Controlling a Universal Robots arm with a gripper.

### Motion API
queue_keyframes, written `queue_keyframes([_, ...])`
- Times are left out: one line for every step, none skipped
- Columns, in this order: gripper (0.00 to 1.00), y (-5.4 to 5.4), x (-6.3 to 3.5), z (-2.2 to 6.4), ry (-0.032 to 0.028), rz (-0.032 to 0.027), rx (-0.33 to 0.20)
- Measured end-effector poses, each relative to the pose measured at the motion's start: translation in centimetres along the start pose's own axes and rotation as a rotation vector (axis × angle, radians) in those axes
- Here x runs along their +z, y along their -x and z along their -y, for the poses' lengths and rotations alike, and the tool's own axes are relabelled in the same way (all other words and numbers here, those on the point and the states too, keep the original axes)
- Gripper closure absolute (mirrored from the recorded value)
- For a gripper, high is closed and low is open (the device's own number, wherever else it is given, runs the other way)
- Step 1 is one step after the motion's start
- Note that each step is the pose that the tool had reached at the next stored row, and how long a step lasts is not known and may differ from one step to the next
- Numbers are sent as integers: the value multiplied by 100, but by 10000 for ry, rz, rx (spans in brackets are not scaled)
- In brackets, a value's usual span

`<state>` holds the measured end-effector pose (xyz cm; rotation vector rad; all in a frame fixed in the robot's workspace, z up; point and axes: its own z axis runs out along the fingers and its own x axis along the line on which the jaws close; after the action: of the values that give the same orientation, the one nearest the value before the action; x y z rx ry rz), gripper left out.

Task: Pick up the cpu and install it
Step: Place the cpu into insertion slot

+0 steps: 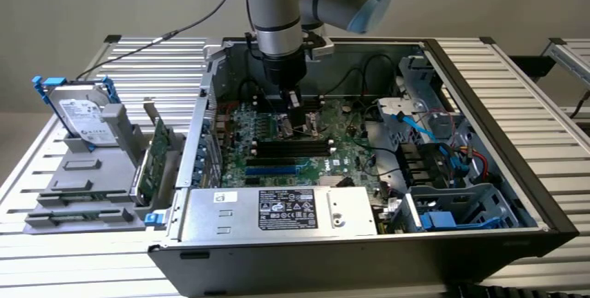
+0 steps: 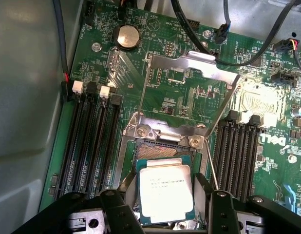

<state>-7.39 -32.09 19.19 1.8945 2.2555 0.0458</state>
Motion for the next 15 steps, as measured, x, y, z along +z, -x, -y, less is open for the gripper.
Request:
queue_keyframes([43,0,0,0,-2,0,0])
queue_keyframes([43,0,0,0,-2,-2,0])
queue_keyframes([43,0,0,0,-3,-2,0])
queue_keyframes([43,0,0,0,-3,-3,0])
queue_keyframes([43,0,-1,-1,-3,-4,0])
queue_keyframes([43,0,-5,-1,-4,-4,-1])
queue_keyframes([43,1,-11,-2,-7,-3,-1])
queue_keyframes([43,2,-16,-2,-8,-3,-1])
queue_keyframes([43,3,-22,-3,-8,-3,-1])
queue_keyframes([43,4,-28,-4,-10,-3,-1])
queue_keyframes([43,3,-29,-5,-8,-5,-1])
queue_keyframes([43,3,-29,-5,-8,-5,-1])
queue_keyframes([43,3,-29,-5,-8,-6,-1])
queue_keyframes([43,3,-29,-5,-8,-5,-1])
queue_keyframes([43,4,-30,-5,-9,-4,-1])
